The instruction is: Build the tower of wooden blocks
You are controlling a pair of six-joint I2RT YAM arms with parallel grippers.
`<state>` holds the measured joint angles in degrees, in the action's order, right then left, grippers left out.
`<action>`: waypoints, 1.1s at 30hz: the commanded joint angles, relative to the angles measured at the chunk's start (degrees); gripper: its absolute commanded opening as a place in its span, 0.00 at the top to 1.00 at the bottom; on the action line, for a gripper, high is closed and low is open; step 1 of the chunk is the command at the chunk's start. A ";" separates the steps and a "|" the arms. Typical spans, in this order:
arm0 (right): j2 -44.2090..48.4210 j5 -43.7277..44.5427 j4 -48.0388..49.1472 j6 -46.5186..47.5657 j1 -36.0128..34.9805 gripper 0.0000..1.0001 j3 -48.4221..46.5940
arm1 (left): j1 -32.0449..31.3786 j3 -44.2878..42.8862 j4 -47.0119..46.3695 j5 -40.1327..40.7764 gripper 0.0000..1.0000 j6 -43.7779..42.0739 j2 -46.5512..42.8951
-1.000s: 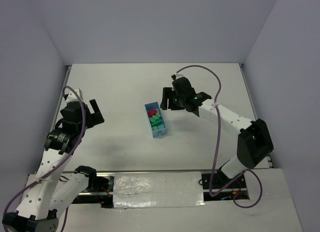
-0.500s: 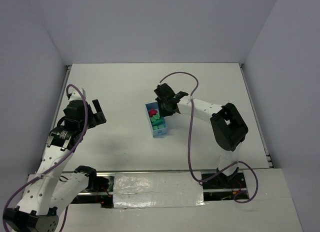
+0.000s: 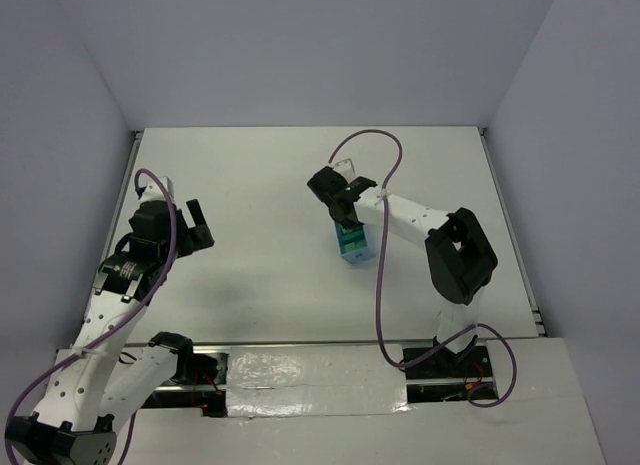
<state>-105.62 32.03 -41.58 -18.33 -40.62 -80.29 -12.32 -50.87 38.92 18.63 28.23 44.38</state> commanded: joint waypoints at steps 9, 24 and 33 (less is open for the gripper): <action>-15.02 31.59 -21.15 -3.03 -8.14 0.95 -13.90 | -0.95 0.25 -2.62 -2.28 0.00 -2.04 -1.23; -19.54 25.89 -22.04 -6.89 -17.91 0.25 -26.57 | -2.54 0.16 -2.71 -3.08 0.01 -2.39 -1.58; 2.57 -5.28 -1.09 -3.91 -11.26 0.00 -10.90 | -3.24 0.25 -2.71 -2.99 0.01 -2.48 -2.11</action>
<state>-115.11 41.15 -54.54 -23.05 -56.66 -96.25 -15.09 -50.48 38.44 16.14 26.94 43.00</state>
